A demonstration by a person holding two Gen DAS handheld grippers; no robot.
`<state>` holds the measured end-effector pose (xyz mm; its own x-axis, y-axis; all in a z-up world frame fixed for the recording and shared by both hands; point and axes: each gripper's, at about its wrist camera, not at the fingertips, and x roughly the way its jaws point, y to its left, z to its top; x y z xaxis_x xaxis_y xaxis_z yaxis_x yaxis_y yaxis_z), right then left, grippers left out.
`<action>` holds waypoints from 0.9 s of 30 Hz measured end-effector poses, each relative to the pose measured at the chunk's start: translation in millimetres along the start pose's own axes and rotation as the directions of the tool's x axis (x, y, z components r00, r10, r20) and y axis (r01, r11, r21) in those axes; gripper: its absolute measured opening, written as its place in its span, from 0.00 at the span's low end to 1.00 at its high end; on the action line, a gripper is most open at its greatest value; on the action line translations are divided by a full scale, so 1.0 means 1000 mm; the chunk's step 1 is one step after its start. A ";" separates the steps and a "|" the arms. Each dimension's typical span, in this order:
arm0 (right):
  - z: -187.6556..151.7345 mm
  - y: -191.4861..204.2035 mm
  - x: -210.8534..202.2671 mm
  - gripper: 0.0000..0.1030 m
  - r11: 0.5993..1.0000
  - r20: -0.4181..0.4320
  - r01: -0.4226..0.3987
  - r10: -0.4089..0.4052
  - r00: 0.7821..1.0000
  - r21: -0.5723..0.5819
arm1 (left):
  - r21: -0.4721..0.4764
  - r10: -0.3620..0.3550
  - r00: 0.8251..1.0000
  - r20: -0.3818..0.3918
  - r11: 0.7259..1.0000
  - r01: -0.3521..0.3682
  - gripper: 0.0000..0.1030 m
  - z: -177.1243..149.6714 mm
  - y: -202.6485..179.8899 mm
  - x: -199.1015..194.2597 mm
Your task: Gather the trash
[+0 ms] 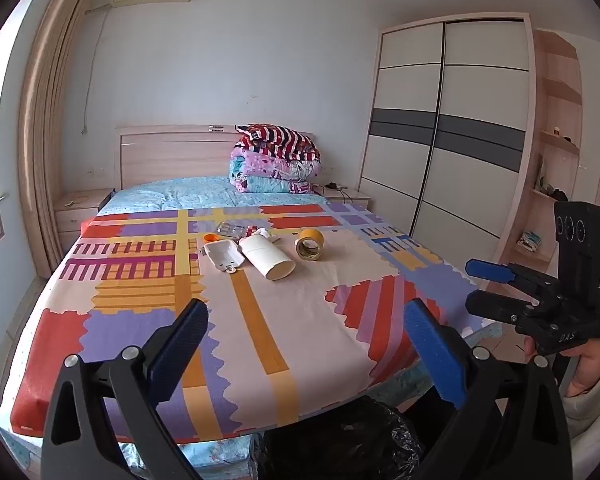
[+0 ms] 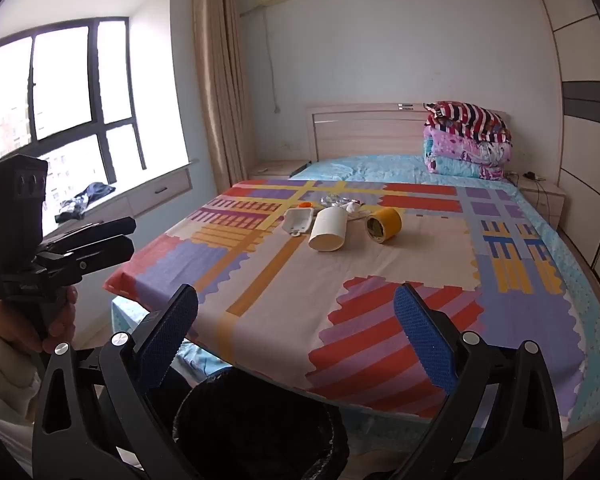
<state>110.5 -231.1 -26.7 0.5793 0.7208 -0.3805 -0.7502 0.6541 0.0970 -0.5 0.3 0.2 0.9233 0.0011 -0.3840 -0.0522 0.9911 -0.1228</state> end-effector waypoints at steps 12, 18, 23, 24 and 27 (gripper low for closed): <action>0.000 0.000 0.002 0.97 1.000 -0.002 0.001 -0.001 1.000 -0.012 | 0.007 0.004 1.000 0.007 1.000 -0.004 0.92 0.003 -0.002 -0.004; 0.000 0.002 0.001 0.97 1.000 -0.003 0.001 -0.001 1.000 -0.014 | -0.002 0.003 1.000 0.009 1.000 -0.003 0.92 0.003 0.000 -0.004; 0.000 0.002 0.002 0.97 1.000 -0.003 0.002 -0.002 1.000 -0.016 | -0.004 0.003 1.000 0.009 1.000 -0.003 0.92 0.003 0.002 -0.004; 0.000 0.002 0.002 0.97 1.000 -0.002 0.002 -0.002 1.000 -0.015 | -0.004 0.002 1.000 0.009 1.000 -0.002 0.92 0.003 0.002 -0.003; 0.000 0.002 0.002 0.97 1.000 -0.002 0.002 -0.002 1.000 -0.016 | -0.005 0.004 1.000 0.008 1.000 -0.004 0.92 0.003 0.002 -0.004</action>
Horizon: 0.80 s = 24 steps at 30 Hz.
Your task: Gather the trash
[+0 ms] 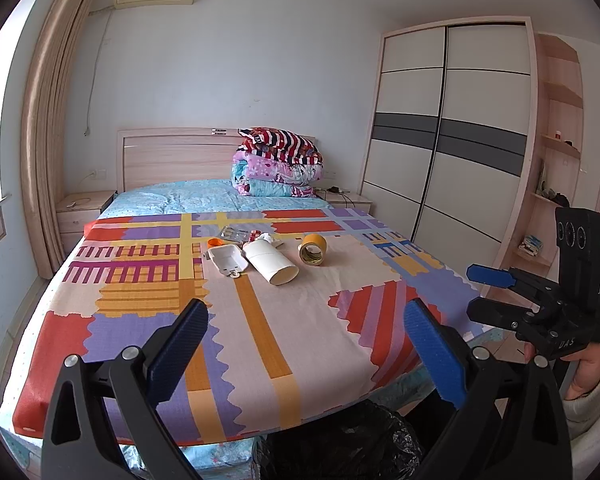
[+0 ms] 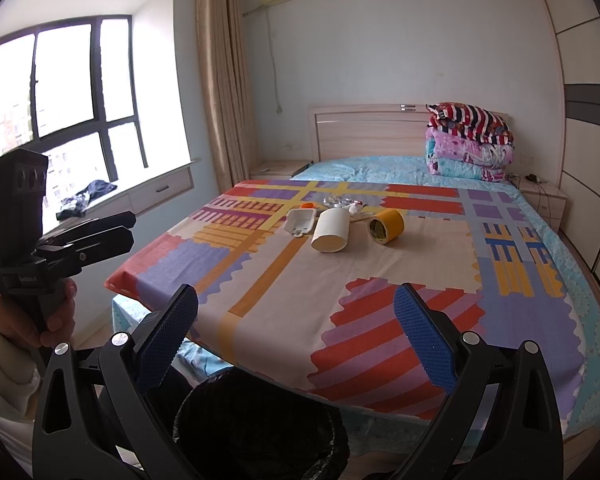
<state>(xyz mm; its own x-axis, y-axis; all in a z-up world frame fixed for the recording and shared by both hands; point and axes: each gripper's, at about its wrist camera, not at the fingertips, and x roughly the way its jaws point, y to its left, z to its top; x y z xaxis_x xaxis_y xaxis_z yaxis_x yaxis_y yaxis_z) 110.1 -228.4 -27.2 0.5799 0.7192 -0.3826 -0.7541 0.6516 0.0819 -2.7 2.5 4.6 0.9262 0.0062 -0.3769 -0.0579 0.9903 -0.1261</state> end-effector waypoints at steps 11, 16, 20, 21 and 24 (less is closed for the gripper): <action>0.001 0.000 0.000 0.97 1.000 0.000 0.000 0.000 1.000 -0.001 | 0.000 -0.001 1.000 0.000 1.000 0.001 0.92 0.000 0.000 0.000; 0.002 0.001 -0.001 0.97 1.000 0.000 0.000 0.000 1.000 -0.002 | 0.001 -0.001 1.000 0.001 1.000 0.001 0.92 0.000 0.000 0.000; 0.002 0.001 -0.001 0.97 1.000 0.000 0.000 0.000 1.000 -0.003 | 0.001 -0.001 1.000 0.001 1.000 0.001 0.92 0.000 0.001 0.000; 0.002 0.001 -0.001 0.97 1.000 0.000 0.000 0.000 1.000 -0.002 | 0.001 0.000 1.000 0.000 1.000 0.000 0.92 0.000 0.000 0.000; 0.002 0.001 -0.001 0.97 1.000 -0.001 0.000 0.000 1.000 -0.002 | -0.001 0.000 1.000 0.001 1.000 0.000 0.92 0.000 0.001 0.000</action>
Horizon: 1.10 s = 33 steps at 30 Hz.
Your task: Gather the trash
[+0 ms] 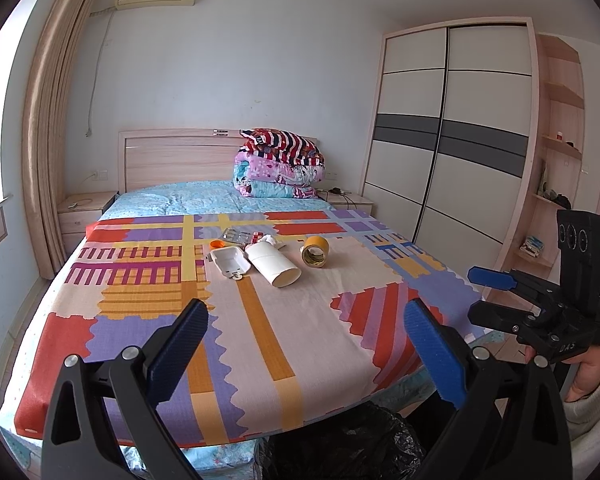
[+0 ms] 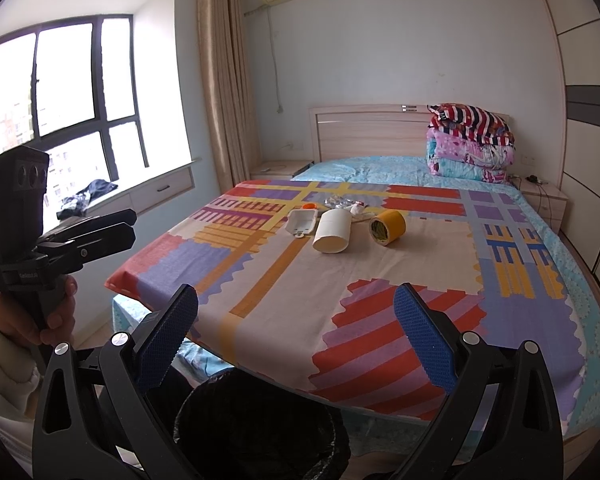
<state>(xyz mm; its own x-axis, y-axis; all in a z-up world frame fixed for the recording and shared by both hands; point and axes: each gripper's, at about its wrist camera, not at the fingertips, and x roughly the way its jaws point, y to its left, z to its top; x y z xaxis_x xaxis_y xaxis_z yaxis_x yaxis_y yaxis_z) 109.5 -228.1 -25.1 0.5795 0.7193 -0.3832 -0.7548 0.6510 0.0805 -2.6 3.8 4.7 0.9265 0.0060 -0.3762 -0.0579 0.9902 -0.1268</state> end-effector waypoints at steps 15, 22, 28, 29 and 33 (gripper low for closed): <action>0.000 0.002 0.003 0.97 1.000 0.000 -0.002 0.002 1.000 0.001 | -0.002 0.001 1.000 -0.001 1.000 -0.001 0.92 0.001 0.002 0.001; -0.001 0.001 0.003 0.97 1.000 -0.001 -0.003 0.003 1.000 0.002 | -0.006 0.002 1.000 0.000 1.000 -0.002 0.92 0.004 0.008 0.001; 0.000 0.001 0.003 0.97 1.000 -0.001 -0.003 0.003 1.000 0.001 | -0.004 0.002 1.000 0.000 1.000 -0.002 0.92 0.004 0.008 0.001; 0.000 0.001 0.003 0.97 1.000 -0.001 -0.003 0.003 1.000 0.001 | -0.004 0.002 1.000 0.000 1.000 -0.002 0.92 0.004 0.008 0.001; 0.000 0.001 0.002 0.97 1.000 0.000 -0.004 0.004 1.000 0.002 | -0.003 0.003 1.000 0.000 1.000 -0.003 0.92 0.005 0.009 0.002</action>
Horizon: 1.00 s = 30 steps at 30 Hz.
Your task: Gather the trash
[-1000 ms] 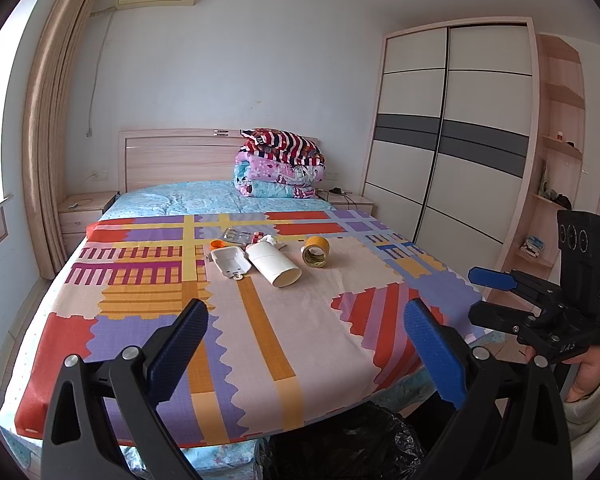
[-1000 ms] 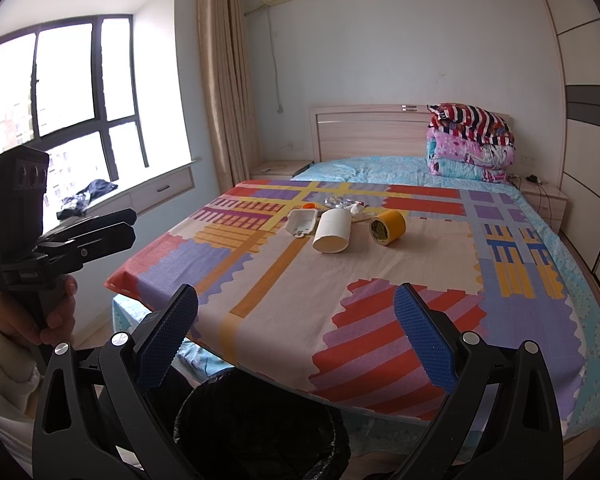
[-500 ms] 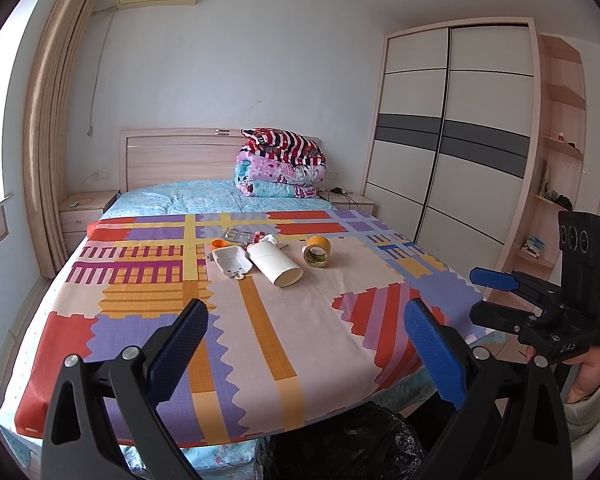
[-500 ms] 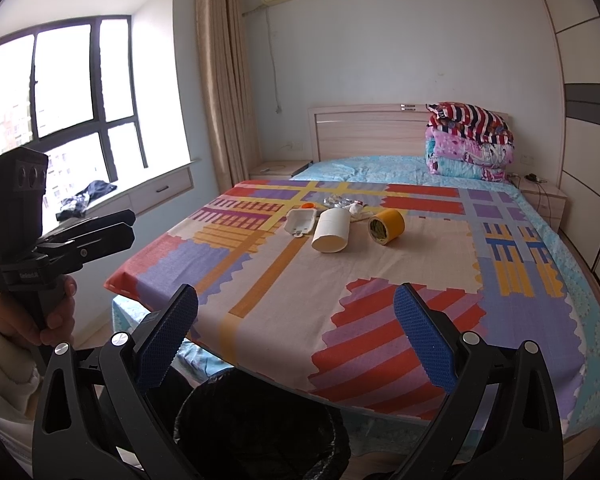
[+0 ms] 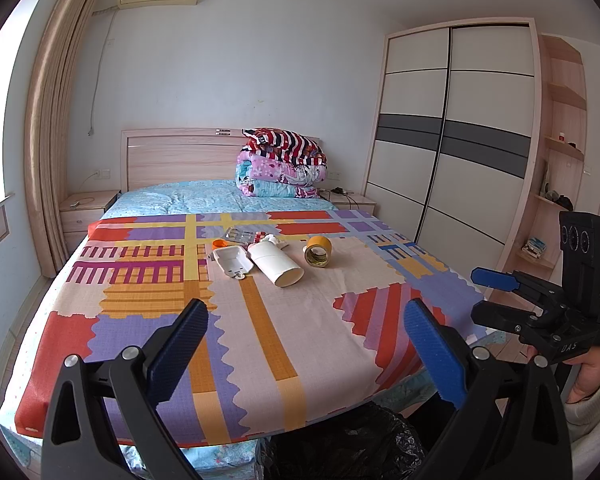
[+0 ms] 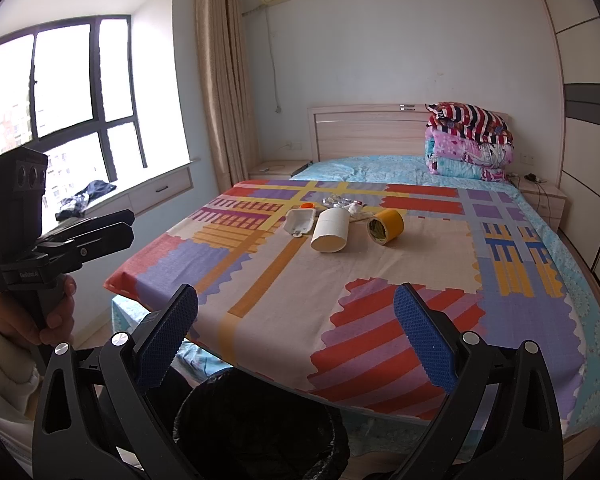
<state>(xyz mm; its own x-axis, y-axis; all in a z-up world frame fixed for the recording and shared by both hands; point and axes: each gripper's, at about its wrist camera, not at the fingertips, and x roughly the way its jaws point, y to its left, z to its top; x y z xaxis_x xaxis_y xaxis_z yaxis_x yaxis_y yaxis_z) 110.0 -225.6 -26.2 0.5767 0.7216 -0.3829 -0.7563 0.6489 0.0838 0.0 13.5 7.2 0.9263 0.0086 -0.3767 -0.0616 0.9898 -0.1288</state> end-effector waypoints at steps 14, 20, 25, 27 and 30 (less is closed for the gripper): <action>-0.001 -0.005 0.002 0.97 1.000 -0.006 0.005 -0.005 1.000 0.005 | -0.006 0.011 1.000 -0.008 1.000 -0.011 0.92 -0.003 0.002 0.004; 0.004 -0.008 0.010 0.97 1.000 -0.015 0.016 -0.016 1.000 -0.003 | -0.012 0.019 1.000 -0.017 1.000 -0.019 0.92 -0.001 0.008 0.010; 0.014 -0.017 0.027 0.97 1.000 -0.033 0.024 -0.024 0.999 -0.016 | -0.011 0.034 0.999 -0.036 0.999 -0.034 0.92 0.007 0.016 0.025; 0.019 -0.022 0.037 0.97 0.999 -0.042 0.030 -0.031 0.999 -0.018 | -0.013 0.039 0.998 -0.044 0.999 -0.039 0.92 0.011 0.021 0.033; 0.029 -0.032 0.054 0.97 0.999 -0.062 0.035 -0.035 0.997 -0.006 | -0.026 0.056 0.996 -0.072 0.998 -0.058 0.92 0.016 0.033 0.051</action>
<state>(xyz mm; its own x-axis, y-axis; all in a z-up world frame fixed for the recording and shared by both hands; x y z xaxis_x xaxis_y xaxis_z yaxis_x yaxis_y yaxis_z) 174.6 -200.6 -23.2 0.5829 0.6822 -0.4415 -0.7375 0.6722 0.0650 51.6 49.2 -1.5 0.8923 0.0539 -0.4483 -0.1250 0.9835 -0.1306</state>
